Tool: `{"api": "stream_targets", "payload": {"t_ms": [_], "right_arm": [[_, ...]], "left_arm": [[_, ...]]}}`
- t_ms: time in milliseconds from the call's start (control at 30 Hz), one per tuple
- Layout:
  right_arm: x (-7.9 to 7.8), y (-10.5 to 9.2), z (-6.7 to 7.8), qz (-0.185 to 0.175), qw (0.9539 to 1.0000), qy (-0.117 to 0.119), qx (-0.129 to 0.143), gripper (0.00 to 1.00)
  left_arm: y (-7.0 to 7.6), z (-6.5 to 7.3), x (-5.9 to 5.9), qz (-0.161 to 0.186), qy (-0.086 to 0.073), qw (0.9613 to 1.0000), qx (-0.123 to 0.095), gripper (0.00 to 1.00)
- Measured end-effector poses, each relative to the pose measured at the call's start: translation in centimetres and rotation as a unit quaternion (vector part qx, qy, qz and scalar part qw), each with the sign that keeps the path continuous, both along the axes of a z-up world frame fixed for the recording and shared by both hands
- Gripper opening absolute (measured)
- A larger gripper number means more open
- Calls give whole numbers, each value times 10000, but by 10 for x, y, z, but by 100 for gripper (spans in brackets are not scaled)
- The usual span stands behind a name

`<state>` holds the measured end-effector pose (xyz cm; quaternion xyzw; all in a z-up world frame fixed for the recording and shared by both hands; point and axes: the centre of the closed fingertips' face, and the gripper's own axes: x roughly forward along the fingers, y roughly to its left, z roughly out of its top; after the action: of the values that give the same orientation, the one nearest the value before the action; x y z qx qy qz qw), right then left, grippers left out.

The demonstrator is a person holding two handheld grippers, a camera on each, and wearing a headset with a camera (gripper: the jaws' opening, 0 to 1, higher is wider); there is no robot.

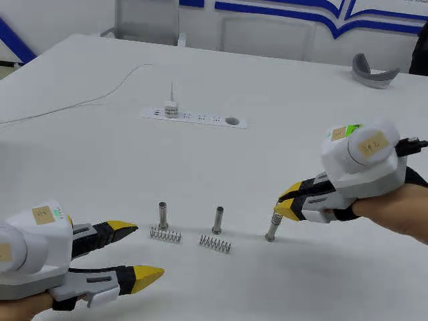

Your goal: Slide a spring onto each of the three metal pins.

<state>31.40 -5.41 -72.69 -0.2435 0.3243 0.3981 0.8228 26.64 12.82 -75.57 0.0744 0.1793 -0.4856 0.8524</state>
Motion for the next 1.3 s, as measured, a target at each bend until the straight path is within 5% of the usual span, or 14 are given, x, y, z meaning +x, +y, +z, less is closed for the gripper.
{"api": "stream_targets", "payload": {"t_ms": [1300], "right_arm": [[7,2,-34,-265,9995,183,39,12]], "left_arm": [[1,-4,-2,17,42,10000,26,53]]}}
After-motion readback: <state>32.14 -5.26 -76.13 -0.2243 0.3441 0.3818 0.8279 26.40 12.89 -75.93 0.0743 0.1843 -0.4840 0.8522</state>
